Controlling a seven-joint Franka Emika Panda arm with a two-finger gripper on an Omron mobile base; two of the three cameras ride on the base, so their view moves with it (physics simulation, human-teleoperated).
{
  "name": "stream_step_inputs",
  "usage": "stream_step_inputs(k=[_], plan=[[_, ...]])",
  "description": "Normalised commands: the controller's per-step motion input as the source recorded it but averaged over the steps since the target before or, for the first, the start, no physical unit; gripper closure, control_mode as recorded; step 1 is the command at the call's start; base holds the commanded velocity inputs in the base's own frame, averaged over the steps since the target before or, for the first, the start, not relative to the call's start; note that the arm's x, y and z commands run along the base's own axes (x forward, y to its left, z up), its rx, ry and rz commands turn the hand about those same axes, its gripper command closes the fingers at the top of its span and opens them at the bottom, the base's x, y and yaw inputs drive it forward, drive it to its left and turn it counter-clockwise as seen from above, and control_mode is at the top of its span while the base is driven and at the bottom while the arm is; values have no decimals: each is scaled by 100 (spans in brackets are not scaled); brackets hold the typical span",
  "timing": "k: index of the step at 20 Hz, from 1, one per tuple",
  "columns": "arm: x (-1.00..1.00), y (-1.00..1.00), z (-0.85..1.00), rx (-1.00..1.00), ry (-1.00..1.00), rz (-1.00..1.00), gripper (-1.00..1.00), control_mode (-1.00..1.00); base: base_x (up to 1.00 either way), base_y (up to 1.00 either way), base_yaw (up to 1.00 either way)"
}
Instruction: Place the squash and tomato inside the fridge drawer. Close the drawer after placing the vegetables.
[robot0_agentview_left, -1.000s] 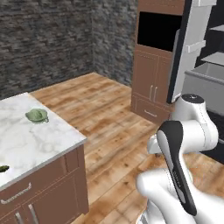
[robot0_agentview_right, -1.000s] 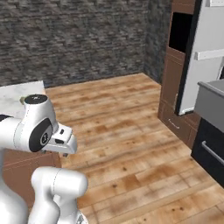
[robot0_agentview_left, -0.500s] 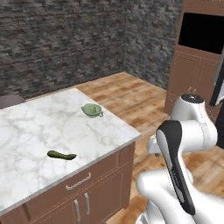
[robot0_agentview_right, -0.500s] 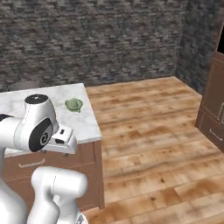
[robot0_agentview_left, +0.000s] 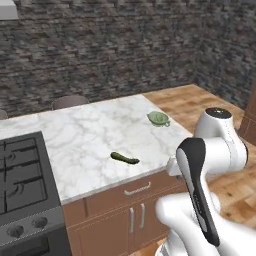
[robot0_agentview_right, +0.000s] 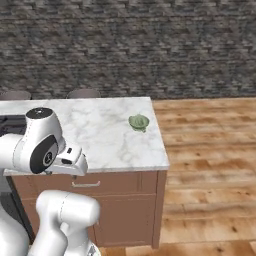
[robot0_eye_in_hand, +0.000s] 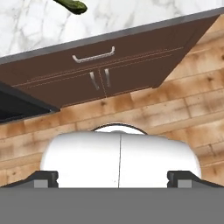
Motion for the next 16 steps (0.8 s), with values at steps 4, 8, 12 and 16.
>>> stream_step_inputs(k=[4,8,12,16], plan=[[0,0,0,0,0,0,-100,100,17,-1,35],[0,0,0,0,0,0,-100,100,34,-4,30],[0,0,0,0,0,0,-100,100,59,0,34],[0,0,0,0,0,0,-100,100,48,0,26]])
